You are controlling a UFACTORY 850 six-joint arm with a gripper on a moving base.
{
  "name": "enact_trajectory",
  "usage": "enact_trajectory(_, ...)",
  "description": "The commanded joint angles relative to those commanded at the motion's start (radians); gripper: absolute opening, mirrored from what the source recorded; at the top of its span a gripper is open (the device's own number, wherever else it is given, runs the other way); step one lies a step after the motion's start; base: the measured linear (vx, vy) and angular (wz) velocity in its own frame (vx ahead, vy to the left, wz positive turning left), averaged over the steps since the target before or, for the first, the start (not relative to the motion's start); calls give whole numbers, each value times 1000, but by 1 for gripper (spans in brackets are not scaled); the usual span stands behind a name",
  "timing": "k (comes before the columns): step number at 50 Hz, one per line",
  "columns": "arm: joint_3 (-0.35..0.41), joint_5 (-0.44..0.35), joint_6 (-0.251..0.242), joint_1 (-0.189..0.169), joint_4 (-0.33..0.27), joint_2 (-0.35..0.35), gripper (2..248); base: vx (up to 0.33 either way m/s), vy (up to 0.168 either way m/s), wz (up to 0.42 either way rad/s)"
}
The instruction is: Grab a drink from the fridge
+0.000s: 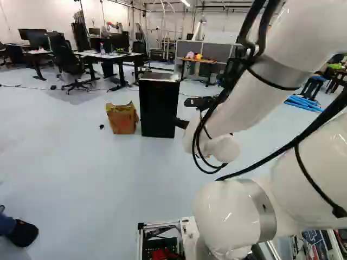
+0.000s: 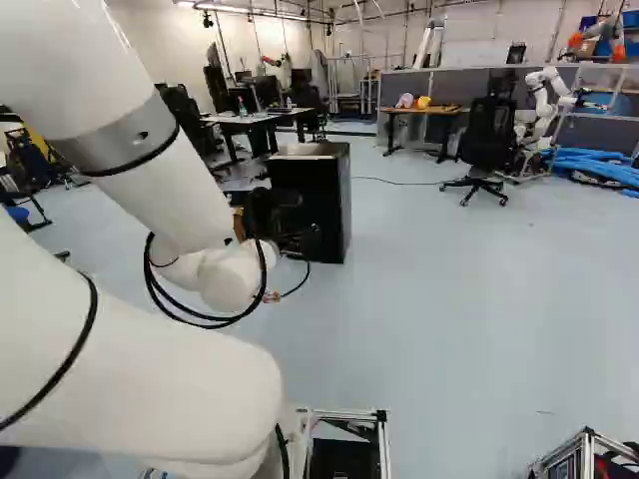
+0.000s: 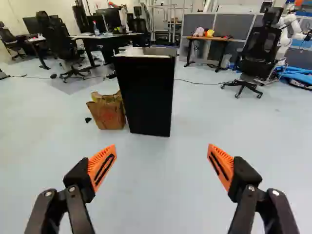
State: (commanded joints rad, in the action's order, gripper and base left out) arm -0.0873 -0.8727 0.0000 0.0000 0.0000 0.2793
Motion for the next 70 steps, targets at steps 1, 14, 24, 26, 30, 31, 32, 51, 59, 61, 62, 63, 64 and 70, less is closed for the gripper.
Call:
enact_trajectory(1,0,0,0,0,0,0,247,0,0,0)
enact_trajectory(14,0,0,0,0,0,0,247,0,0,0)
enact_trajectory(24,0,0,0,0,0,0,247,0,0,0)
enact_trajectory(26,0,0,0,0,0,0,247,0,0,0)
enact_trajectory(30,0,0,0,0,0,0,247,0,0,0)
enact_trajectory(31,0,0,0,0,0,0,247,0,0,0)
enact_trajectory(32,0,0,0,0,0,0,247,0,0,0)
enact_trajectory(51,0,0,0,0,0,0,247,38,3,-21)
enact_trajectory(59,0,0,0,0,0,0,247,60,35,-12)
enact_trajectory(61,0,0,0,0,0,0,247,48,32,-10)
enact_trajectory(62,0,0,0,0,0,0,247,48,29,-6)
enact_trajectory(63,0,0,0,0,0,0,247,45,26,-9)
enact_trajectory(64,0,0,0,0,0,0,247,44,28,-10)
enact_trajectory(70,0,0,0,0,0,0,247,40,31,-9)
